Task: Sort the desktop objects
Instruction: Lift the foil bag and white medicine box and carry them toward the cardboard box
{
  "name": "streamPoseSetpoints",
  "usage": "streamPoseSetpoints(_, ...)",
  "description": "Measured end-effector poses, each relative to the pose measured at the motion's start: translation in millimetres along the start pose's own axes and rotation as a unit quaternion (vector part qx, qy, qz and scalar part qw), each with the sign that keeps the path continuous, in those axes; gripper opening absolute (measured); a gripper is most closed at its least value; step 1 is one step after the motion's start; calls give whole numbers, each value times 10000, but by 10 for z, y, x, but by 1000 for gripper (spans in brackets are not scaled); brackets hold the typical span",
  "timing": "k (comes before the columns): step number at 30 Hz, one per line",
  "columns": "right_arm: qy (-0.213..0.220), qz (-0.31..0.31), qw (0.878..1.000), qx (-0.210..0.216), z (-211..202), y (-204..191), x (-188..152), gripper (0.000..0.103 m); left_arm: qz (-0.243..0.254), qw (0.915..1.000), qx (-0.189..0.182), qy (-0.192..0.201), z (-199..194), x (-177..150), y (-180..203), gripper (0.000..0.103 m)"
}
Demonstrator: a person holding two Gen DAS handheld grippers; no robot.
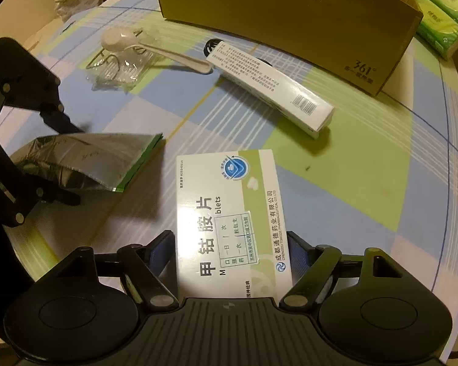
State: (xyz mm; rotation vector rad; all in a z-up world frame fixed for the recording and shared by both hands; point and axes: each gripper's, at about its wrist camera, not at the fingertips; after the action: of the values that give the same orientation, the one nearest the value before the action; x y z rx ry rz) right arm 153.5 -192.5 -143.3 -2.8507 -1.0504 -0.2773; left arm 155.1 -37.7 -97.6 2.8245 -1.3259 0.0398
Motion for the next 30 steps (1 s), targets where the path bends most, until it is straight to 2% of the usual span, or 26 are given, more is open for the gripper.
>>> streamPoseSetpoints(1, 31, 16, 10000, -10, -7, -6, -9, 69, -10, 10000, 2, 2, -9, -2, 8, 48)
streamPoseSetpoints(9, 240, 275, 9993, -127, -105, -87, -144, 68, -281, 9995, 120, 93, -93, -77, 49, 38)
streamPoseSetpoints(15, 575, 777, 9953, -109, -367, -80, -291, 68, -627, 9976, 137, 264, -244, -90, 122, 37)
streamPoseSetpoints(20, 808, 924, 9923, -155, -627, -133, -382, 68, -946, 9943, -5, 502, -394, -80, 141, 37)
streamPoseSetpoints(24, 994, 1077, 9889, -226, -840, -159, -435, 68, -1079, 9922, 39, 619, -590, -120, 205, 37)
streamPoseSetpoints(30, 1200, 1263, 9841, -347, -1066, -194, -502, 68, -1566, 9846, -41, 775, -779, -183, 203, 37)
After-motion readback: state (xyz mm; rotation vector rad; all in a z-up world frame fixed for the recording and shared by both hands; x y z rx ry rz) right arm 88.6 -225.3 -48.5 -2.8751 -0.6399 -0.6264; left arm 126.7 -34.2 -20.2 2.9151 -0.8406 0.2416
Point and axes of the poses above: each gripper's, at about its wrist camera, not at the fingertips, and z roughly the way its jaws point, y to its right, x to its top, and after that the axes turned 10 degrees about -y, right-handed
